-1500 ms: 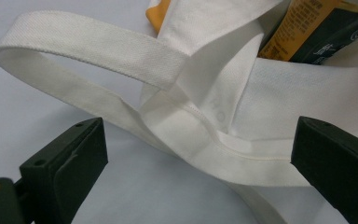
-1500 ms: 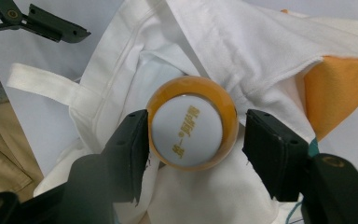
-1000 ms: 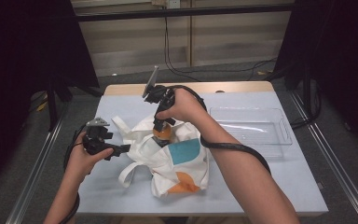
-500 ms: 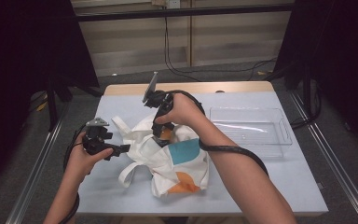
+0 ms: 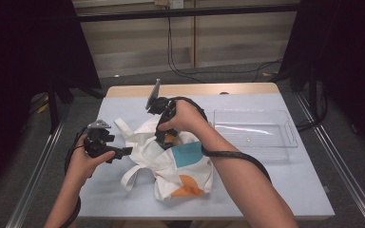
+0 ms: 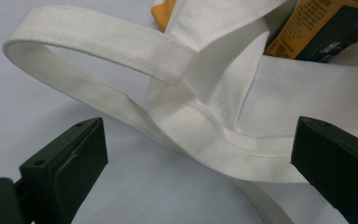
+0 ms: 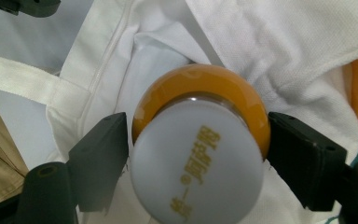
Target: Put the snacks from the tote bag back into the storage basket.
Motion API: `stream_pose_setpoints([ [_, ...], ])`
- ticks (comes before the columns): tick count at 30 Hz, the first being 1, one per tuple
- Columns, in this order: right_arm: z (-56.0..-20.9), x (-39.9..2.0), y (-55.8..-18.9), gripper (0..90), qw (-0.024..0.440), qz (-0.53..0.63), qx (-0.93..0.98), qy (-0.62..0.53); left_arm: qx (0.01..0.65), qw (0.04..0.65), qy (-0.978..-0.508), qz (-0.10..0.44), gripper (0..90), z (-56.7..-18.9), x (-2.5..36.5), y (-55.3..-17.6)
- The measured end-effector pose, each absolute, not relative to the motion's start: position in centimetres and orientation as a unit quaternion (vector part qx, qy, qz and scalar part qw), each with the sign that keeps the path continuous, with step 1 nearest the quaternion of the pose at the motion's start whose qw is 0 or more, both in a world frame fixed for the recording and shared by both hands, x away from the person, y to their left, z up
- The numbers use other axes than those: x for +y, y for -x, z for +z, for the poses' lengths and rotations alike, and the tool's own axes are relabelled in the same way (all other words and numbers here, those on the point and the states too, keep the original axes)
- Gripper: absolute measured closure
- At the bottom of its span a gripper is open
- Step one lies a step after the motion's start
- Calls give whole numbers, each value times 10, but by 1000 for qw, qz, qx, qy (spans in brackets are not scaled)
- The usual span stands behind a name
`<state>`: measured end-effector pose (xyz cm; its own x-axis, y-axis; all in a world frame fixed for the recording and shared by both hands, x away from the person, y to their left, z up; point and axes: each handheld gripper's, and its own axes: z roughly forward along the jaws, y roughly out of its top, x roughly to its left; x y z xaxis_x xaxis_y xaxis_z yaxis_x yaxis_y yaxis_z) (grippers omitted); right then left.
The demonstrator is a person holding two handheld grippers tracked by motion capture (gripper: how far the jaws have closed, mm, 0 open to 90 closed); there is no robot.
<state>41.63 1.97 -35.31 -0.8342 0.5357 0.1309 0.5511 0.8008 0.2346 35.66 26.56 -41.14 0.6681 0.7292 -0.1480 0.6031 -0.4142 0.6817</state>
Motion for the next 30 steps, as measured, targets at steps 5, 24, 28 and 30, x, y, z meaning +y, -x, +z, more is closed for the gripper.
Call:
stream_pose_setpoints([
  [5,-356,20,-417,228,30,-131,-949,286,400,365,-836,85,35,-411,266,-357],
  [24,-366,26,-415,287,23,-117,-953,277,398,365,-838,80,35,-412,266,-357],
  [28,-366,26,-415,298,21,-115,-953,280,399,362,-839,82,34,-413,266,-357],
  [30,-366,27,-415,301,20,-112,-953,280,399,364,-838,81,35,-413,266,-357],
])
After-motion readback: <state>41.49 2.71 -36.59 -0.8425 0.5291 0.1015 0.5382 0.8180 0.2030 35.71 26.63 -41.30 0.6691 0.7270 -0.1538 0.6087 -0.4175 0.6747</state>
